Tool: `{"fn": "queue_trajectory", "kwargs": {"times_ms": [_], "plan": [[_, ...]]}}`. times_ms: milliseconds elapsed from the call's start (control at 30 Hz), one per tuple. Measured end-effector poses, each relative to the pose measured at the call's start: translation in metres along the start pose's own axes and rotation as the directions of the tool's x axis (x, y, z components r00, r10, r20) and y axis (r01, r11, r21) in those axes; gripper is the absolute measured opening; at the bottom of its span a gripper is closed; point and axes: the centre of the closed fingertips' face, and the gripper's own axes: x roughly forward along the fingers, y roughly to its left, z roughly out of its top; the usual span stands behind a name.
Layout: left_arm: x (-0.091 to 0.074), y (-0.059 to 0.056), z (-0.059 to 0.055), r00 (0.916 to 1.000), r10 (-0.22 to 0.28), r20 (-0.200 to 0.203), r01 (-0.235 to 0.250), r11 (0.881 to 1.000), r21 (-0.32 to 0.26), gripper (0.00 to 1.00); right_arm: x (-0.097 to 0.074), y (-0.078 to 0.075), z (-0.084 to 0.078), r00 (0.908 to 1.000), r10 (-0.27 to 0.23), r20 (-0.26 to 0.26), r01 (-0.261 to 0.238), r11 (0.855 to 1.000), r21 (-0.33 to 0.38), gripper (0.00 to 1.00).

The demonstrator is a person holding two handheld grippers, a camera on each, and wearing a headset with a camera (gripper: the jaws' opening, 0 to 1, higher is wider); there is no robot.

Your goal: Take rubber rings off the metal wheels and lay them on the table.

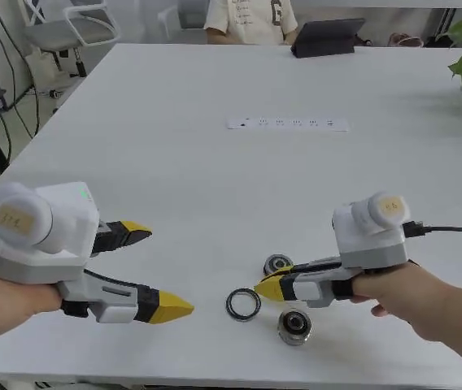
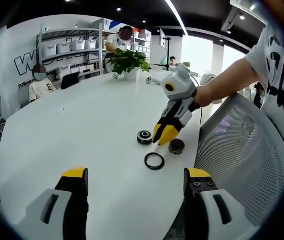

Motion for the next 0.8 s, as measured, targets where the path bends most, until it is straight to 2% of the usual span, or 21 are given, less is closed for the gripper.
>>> {"fn": "queue_trajectory", "kwargs": {"times_ms": [400,800], "plan": [[0.011,0.007,0.020,0.9999,-0.012,0.010,0.011,1.000,0.027,0.74,-0.018,-0.009,0.019,0.9964,-0.025,0.081,0.025,1.000,0.001,0.13],[0.031,0.010,0.038,0.9991,-0.041,0.011,0.040,0.998,0.056,0.71,-0.043,-0.025,0.025,0.9852,-0.092,0.145,0.090,0.996,0.017,0.18]]}}
